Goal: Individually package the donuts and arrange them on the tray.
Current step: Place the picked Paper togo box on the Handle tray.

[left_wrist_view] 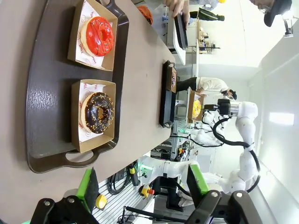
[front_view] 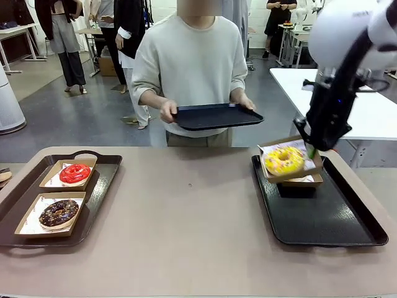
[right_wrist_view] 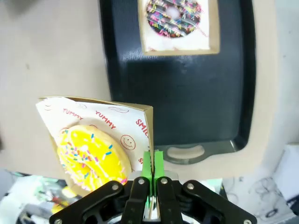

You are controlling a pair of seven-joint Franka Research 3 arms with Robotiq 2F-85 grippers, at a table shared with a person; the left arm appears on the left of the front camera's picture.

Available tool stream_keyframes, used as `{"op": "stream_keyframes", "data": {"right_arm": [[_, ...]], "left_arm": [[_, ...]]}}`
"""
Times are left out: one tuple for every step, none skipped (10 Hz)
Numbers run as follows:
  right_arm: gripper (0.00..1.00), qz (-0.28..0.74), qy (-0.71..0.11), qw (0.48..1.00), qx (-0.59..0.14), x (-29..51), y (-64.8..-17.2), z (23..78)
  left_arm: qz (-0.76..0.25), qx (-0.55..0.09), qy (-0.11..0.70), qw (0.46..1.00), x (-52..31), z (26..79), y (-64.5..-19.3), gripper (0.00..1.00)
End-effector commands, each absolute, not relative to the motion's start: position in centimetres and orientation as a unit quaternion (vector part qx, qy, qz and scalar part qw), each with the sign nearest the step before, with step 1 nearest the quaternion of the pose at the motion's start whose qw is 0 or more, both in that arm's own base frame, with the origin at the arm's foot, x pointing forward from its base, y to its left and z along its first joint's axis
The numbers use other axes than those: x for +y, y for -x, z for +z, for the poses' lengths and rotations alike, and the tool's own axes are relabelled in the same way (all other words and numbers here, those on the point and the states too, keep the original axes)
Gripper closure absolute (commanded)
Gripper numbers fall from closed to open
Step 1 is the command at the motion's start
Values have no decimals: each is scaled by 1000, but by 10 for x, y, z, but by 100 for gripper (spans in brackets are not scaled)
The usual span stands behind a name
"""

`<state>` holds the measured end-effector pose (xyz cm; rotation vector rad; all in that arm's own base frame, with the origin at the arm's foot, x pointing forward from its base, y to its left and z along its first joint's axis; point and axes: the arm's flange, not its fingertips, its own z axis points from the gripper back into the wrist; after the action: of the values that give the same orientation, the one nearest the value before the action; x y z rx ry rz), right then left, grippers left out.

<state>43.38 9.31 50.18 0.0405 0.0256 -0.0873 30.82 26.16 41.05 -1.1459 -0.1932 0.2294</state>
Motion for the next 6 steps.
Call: {"op": "stream_keyframes", "data": {"right_arm": [[98,-13,-36,999,-3,74,-427,470],[98,4,-36,999,7,61,-429,449],[98,-1,-51,999,16,55,-431,434],[98,4,-62,998,21,55,-433,423],[98,5,-64,997,31,58,-434,414],[98,-2,-64,997,36,61,-435,410]], "left_arm": [[112,-96,539,829,263,413,-308,0],[112,-96,539,829,263,413,-308,0],[112,-96,539,829,263,413,-308,0],[112,-96,539,829,263,413,-308,0],[112,-96,539,829,263,413,-308,0],[112,-96,539,829,263,413,-308,0]]}}
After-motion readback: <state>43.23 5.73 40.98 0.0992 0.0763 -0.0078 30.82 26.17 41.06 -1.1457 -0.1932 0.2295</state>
